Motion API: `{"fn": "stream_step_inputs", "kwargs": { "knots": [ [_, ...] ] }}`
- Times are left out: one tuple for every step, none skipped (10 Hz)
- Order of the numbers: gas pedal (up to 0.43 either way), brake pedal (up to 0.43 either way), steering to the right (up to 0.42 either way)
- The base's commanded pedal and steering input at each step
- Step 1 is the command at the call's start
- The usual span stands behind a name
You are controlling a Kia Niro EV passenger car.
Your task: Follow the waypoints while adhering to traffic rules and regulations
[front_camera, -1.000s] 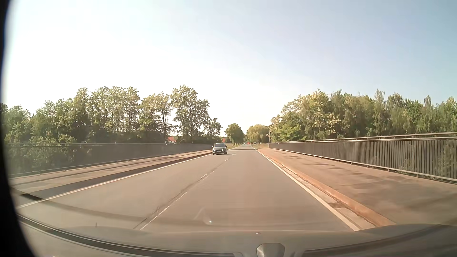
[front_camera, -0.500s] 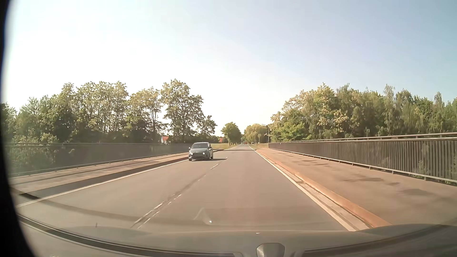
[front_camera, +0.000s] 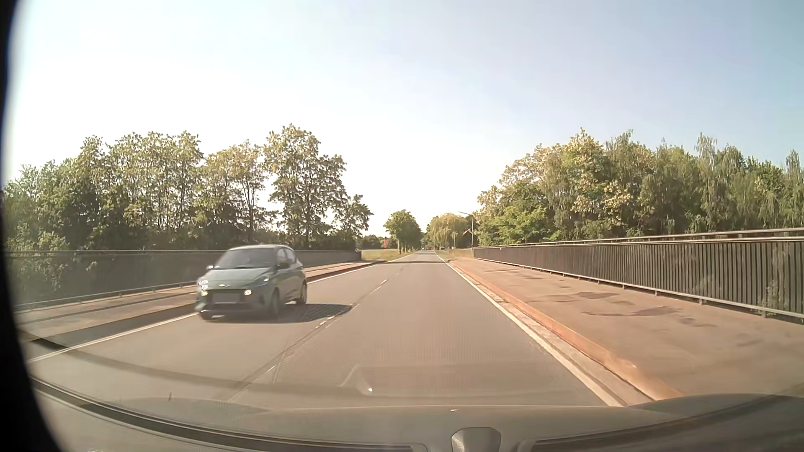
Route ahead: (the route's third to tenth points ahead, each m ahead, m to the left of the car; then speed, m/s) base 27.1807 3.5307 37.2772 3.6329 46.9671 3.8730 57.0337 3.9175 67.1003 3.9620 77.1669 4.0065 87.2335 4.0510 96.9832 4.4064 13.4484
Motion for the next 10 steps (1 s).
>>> {"fn": "stream_step_inputs", "kwargs": {
  "knots": [
    [0.000, 0.006, 0.000],
    [0.000, 0.006, -0.002],
    [0.000, 0.006, -0.002],
    [0.000, 0.006, -0.002],
    [0.000, 0.006, -0.002],
    [0.000, 0.006, -0.002],
    [0.000, 0.006, -0.002],
    [0.000, 0.006, -0.002],
    [0.000, 0.006, -0.002],
    [0.039, 0.006, -0.002]
  ]
}}
